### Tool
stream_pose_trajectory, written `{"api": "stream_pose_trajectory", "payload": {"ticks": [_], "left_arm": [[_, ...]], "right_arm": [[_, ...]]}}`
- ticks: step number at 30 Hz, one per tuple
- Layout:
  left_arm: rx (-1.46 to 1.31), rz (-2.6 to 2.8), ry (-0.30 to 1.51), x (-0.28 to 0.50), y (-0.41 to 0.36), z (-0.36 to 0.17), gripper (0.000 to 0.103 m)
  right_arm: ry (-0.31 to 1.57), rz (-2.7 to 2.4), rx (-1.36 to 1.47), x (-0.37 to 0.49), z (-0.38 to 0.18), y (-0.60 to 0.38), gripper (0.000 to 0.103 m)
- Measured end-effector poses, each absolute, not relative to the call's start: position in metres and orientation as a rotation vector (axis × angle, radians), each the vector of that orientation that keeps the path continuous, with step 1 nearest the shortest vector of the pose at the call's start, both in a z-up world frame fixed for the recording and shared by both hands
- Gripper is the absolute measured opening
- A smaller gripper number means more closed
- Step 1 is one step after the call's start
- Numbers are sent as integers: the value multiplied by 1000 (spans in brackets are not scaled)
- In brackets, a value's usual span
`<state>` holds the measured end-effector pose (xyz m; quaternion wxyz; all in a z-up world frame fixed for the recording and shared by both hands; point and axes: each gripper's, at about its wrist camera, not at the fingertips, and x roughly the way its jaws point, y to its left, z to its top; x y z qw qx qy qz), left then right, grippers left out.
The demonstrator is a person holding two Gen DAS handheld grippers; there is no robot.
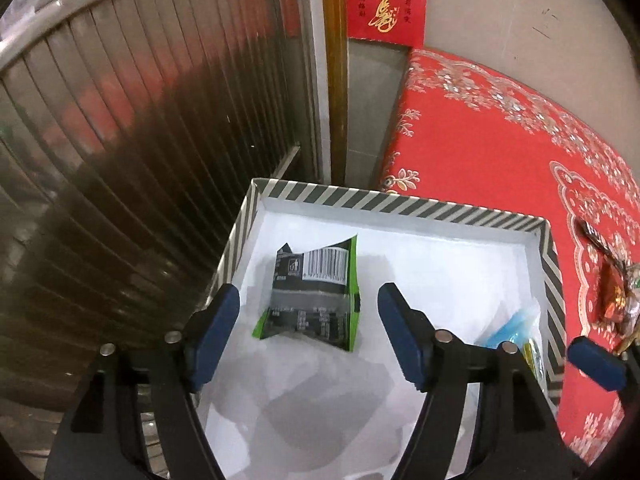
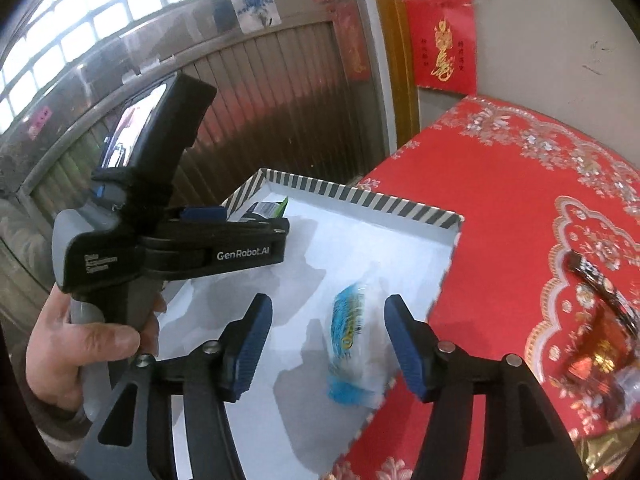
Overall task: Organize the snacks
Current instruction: 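Carry both packets to the white tray and open both tools to release, then grasp the red-brown cake with the left tool while the right tool grasps the date bag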
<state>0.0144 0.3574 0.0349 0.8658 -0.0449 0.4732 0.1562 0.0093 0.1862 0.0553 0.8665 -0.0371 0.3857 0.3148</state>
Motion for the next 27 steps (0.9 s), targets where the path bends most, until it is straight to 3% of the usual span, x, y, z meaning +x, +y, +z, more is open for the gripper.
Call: {"api": "stream_pose_trajectory", "payload": {"ticks": [5, 10, 27], "left_arm": [[-72, 315, 948, -2, 339, 50, 72], [-61, 270, 912, -14, 312, 67, 72], [8, 59, 886, -15, 188, 91, 78]], "right_arm": [[777, 661, -49, -9, 68, 165, 61], [740, 630, -27, -27, 80, 135, 68], [739, 370, 66, -56, 76, -25, 70]]}}
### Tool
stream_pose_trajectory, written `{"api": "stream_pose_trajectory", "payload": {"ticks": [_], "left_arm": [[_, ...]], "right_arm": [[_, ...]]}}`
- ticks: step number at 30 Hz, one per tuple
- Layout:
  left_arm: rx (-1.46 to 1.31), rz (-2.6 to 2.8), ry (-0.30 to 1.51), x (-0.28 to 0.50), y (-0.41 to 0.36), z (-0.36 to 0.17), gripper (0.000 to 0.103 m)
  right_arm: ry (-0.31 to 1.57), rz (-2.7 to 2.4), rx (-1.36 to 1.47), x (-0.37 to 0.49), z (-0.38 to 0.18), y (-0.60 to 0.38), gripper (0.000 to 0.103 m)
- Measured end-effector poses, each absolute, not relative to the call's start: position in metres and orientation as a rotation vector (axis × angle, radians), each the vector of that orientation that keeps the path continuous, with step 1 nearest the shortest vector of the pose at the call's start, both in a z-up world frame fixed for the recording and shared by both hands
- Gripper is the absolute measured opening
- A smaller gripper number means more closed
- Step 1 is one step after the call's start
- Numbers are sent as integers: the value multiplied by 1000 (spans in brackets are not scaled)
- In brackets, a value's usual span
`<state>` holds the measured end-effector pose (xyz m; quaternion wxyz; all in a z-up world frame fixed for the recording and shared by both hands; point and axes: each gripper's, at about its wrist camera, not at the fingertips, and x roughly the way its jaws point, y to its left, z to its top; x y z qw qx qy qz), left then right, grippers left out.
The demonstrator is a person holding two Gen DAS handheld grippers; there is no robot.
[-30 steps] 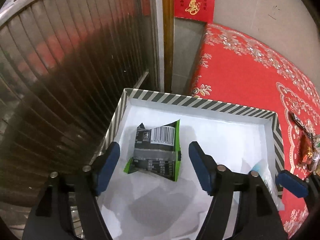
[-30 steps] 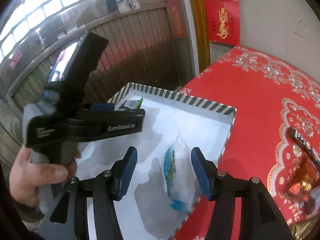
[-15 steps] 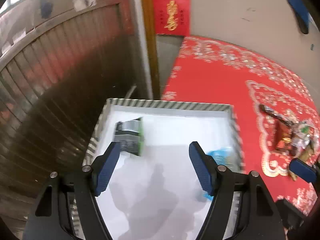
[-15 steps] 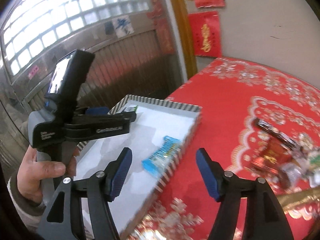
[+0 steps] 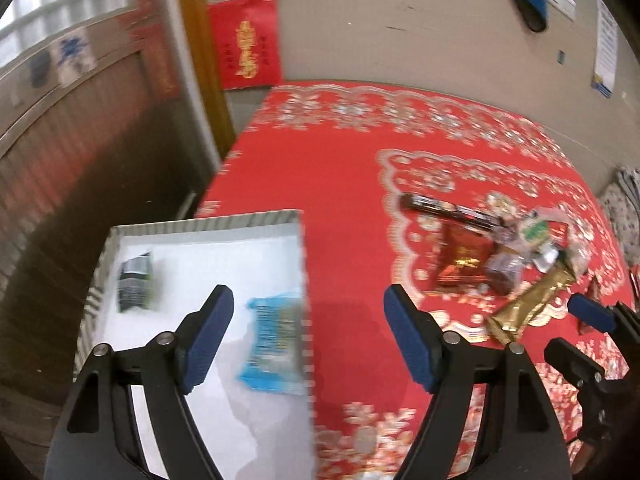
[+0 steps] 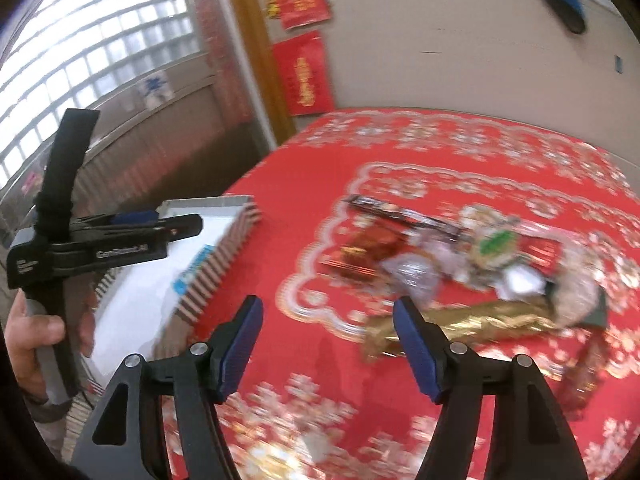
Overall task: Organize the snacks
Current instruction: 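Grasp the red-brown cake with the left tool while the right tool grasps the date bag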
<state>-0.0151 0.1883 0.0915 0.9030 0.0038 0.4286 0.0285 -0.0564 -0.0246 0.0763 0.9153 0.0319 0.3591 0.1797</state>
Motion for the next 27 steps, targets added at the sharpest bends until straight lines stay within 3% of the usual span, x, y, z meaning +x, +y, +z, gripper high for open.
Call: {"api": "stream_pose_trajectory", "payload": {"ticks": [12, 27], "left_arm": [[-2, -32, 981, 19, 118, 77, 78], [-40, -119, 1127, 86, 80, 31, 78]], "right_arm": [[757, 276, 143, -65, 62, -98, 72], [766, 271, 180, -64, 56, -116, 73]]}}
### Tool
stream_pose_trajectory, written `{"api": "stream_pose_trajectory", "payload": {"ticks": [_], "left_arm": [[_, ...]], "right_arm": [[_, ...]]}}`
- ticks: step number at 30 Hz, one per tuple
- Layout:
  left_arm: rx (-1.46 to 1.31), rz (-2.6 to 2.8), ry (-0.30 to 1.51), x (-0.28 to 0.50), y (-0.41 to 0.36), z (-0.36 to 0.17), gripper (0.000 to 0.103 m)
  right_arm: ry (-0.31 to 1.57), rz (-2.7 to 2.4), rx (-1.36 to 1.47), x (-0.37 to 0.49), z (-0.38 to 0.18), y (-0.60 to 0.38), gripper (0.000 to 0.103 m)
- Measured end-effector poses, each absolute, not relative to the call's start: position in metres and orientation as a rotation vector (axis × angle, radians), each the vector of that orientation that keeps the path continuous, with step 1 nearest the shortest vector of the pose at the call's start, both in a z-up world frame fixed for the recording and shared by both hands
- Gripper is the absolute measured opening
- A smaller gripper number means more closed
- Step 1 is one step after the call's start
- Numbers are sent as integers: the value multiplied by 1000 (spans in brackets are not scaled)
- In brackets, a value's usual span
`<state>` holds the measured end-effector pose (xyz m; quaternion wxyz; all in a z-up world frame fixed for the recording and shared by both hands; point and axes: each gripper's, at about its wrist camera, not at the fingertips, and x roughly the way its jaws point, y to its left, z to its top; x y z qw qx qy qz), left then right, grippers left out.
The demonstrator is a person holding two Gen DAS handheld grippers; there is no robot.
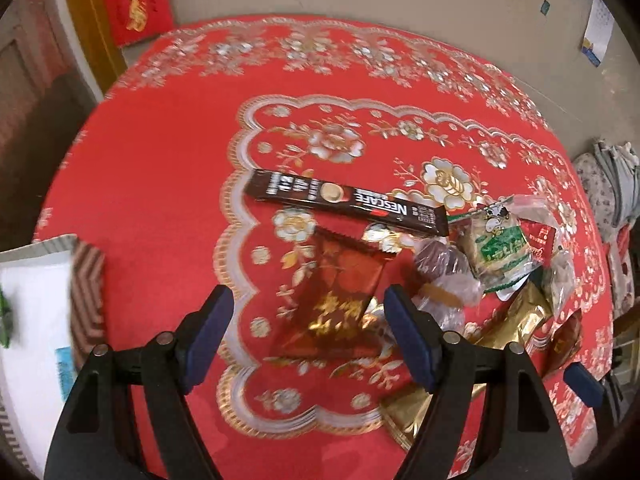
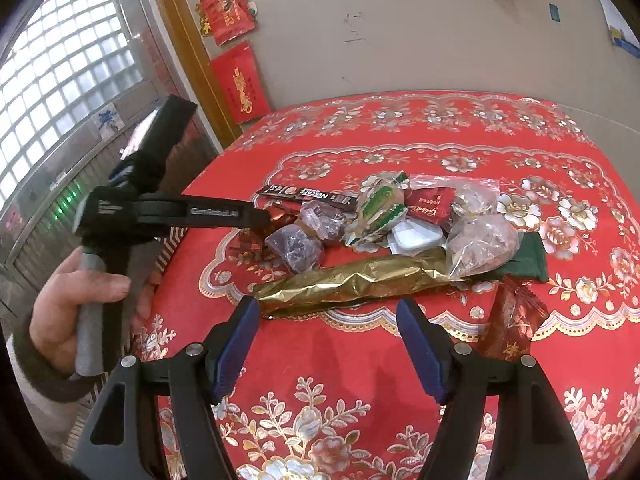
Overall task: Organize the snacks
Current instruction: 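Grasp the red-brown cake with the left tool while the right tool grasps the date bag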
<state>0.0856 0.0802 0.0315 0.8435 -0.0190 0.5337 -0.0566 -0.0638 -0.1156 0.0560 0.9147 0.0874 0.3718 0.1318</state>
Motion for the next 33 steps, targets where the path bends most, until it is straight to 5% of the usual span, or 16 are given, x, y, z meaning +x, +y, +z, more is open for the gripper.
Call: {"api": "stream_pose_trajectory", "payload": {"ticks": [7, 12, 18, 33], "left_arm": [[-21, -136, 1138, 93, 76, 21, 76], [14, -116, 1139, 91, 85, 20, 36], [13, -112, 1144, 86, 98, 20, 36], [9, -127, 1155, 81, 101, 21, 37]], "right_arm": [[780, 282, 152, -48, 55, -106, 73], [779, 396, -12, -26, 58, -83, 76], [824, 510, -266, 9, 49, -47, 78], [920, 616, -356, 77, 20, -39, 85]]}}
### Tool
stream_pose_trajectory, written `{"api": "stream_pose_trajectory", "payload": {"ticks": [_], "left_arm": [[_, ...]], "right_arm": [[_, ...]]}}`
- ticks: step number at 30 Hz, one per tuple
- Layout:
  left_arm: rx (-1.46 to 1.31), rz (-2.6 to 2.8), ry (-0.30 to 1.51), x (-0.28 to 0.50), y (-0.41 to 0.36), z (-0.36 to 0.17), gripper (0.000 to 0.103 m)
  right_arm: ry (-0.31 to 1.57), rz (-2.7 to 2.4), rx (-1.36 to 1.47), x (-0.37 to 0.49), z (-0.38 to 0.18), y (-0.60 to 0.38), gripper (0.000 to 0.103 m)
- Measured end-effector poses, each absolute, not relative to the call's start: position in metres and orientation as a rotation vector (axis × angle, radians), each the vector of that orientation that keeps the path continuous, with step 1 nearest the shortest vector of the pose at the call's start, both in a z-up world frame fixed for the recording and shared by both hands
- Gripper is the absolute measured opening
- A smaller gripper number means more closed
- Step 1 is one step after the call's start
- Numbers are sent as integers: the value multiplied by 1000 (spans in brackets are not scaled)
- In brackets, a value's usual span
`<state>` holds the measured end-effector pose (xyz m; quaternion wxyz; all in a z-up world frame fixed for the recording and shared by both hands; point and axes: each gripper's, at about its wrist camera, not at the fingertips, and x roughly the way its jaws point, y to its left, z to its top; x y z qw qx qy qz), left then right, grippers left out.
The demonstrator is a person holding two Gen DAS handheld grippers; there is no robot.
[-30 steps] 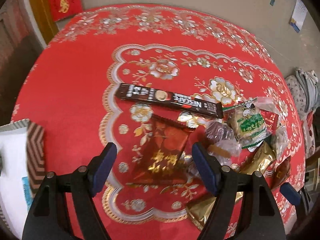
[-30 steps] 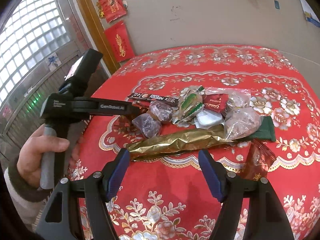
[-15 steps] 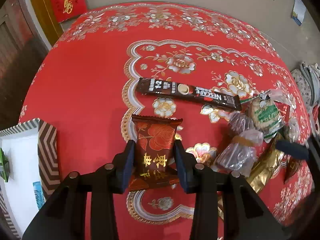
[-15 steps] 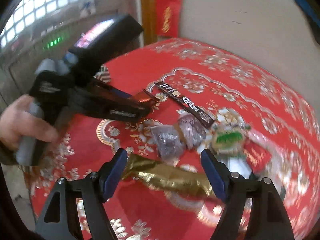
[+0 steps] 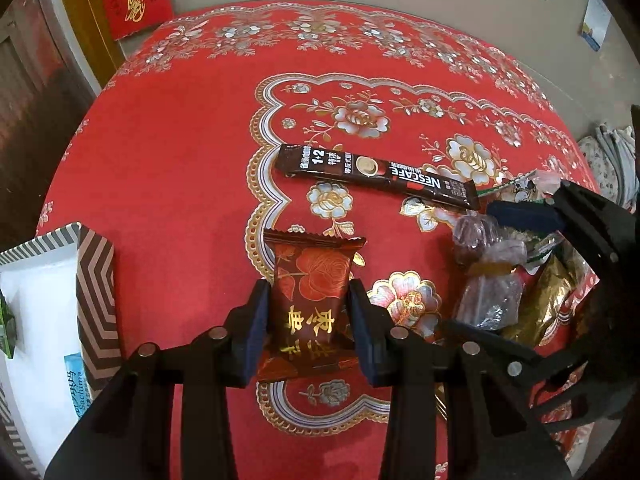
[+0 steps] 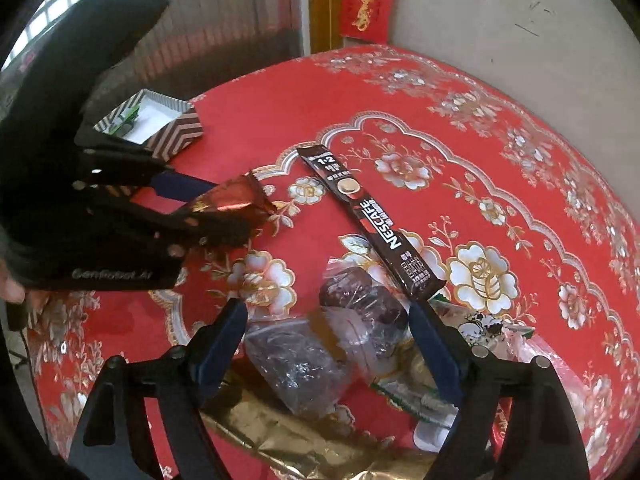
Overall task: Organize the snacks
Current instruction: 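Grasp the red-brown cake with the left tool while the right tool grasps the date bag, then carry the cake and date bag to the tray and open both tools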
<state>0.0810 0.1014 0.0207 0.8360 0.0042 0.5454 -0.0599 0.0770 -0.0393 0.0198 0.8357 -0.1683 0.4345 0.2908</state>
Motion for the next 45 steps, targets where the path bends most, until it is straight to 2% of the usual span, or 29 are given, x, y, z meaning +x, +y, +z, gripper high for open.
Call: {"api": "stream_pose_trajectory", "payload": {"ticks": [21, 27, 35, 45], "left_arm": [[1, -136, 1166, 79, 104, 21, 37], [-23, -147, 1160, 78, 110, 22, 37], [-12, -143, 1103, 66, 112, 39, 37], [-55, -144, 1138, 70, 105, 25, 37]], "right_arm": [[979, 690, -473, 83, 11, -37, 87], [956, 623, -359, 77, 12, -39, 82], [871, 516, -276, 49, 31, -38, 82], [835, 460, -163, 20, 45, -54, 82]]}}
